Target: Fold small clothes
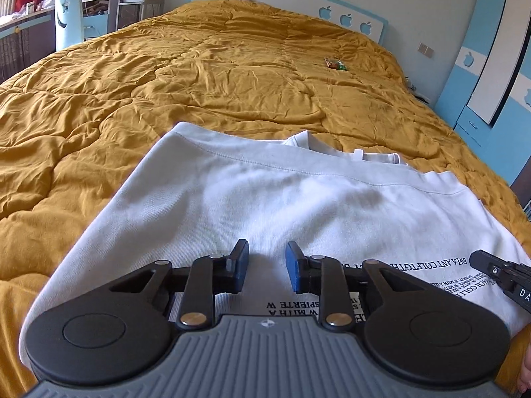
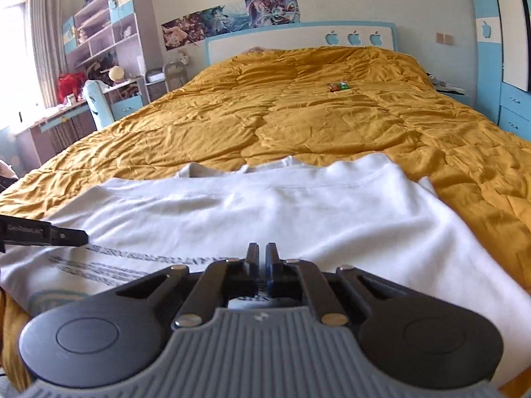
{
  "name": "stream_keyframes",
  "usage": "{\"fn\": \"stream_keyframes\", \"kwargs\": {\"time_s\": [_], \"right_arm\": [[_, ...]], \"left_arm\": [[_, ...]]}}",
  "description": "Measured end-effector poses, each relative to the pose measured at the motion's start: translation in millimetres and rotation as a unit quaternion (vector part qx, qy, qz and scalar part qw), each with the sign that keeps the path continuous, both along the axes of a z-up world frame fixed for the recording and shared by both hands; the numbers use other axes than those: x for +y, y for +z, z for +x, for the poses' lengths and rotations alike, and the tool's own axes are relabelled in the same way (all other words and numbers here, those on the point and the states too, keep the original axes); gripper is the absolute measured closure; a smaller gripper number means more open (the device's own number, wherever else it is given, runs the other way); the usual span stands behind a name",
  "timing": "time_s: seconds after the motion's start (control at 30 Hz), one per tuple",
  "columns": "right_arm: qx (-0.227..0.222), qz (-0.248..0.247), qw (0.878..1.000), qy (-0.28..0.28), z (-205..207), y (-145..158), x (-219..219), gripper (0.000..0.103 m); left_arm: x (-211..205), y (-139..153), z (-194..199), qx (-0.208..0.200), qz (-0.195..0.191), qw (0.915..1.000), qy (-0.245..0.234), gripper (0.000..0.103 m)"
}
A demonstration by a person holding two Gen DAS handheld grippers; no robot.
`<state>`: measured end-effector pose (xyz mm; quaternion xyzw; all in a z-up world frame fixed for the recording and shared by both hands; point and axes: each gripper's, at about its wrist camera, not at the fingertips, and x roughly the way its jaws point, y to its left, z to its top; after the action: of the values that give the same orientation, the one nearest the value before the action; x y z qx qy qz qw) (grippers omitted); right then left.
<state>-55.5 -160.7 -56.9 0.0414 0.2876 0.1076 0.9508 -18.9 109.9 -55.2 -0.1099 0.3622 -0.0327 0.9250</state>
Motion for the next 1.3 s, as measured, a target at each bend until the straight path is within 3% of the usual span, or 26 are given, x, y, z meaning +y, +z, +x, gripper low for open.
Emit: {"fn": "stream_keyframes", "kwargs": {"time_s": [0.2, 0.27, 0.4, 0.53, 0.6, 0.7, 0.77, 0.83, 0.9, 0.97, 1.03, 1.17, 1.3], "right_arm": [[-0.008, 0.011, 0.995, -0.098, -7, -7, -53, 0.103], [-0.013, 0.004, 0.993, -0.118, -9, -6, -66, 0.103], [-0.012, 0.047, 0.987, -0.153, -17, -4, -96, 0.103], [-0.017, 0.031, 0.980, -0.194, -27, 1, -107, 0.103], [-0.015, 0.053, 0.978, -0.200, -32, 3, -116, 0.103], [-0.016, 0.093, 0.970, -0.223, -45, 10, -131, 0.095], [-0.019, 0.113, 0.966, -0.234, -57, 14, -139, 0.069], [-0.012, 0.152, 0.958, -0.241, -70, 17, -150, 0.056], [0.008, 0.236, 0.940, -0.246, -85, 17, -166, 0.050], [0.029, 0.326, 0.912, -0.246, -100, 11, -181, 0.042], [0.052, 0.404, 0.879, -0.246, -114, 1, -189, 0.042], [0.092, 0.488, 0.839, -0.222, -129, -23, -188, 0.043], [0.099, 0.548, 0.805, -0.206, -129, -40, -180, 0.043]], "left_arm": [[-2, 0, -2, -0.006, 0.011, 0.9999, 0.000, 0.071], [-5, 0, -4, -0.009, 0.019, 0.9998, -0.001, 0.070], [-11, -1, -7, -0.018, 0.043, 0.9989, -0.003, 0.063], [-12, 1, -7, -0.017, 0.045, 0.9988, -0.001, 0.063], [-11, 2, -7, -0.016, 0.042, 0.9990, 0.000, 0.062], [-9, 3, -7, -0.016, 0.037, 0.9992, 0.004, 0.060], [-10, 6, -7, -0.018, 0.034, 0.9992, 0.008, 0.060], [-10, 12, -10, -0.030, 0.021, 0.9992, 0.018, 0.060], [-12, 19, -13, -0.052, 0.004, 0.9985, 0.016, 0.059], [-18, 24, -17, -0.068, 0.002, 0.9977, 0.008, 0.059], [-25, 27, -19, -0.079, 0.005, 0.9968, -0.001, 0.059], [-32, 29, -23, -0.087, 0.007, 0.9962, -0.007, 0.058], [-28, 30, -26, -0.094, 0.002, 0.9956, -0.008, 0.058]]}}
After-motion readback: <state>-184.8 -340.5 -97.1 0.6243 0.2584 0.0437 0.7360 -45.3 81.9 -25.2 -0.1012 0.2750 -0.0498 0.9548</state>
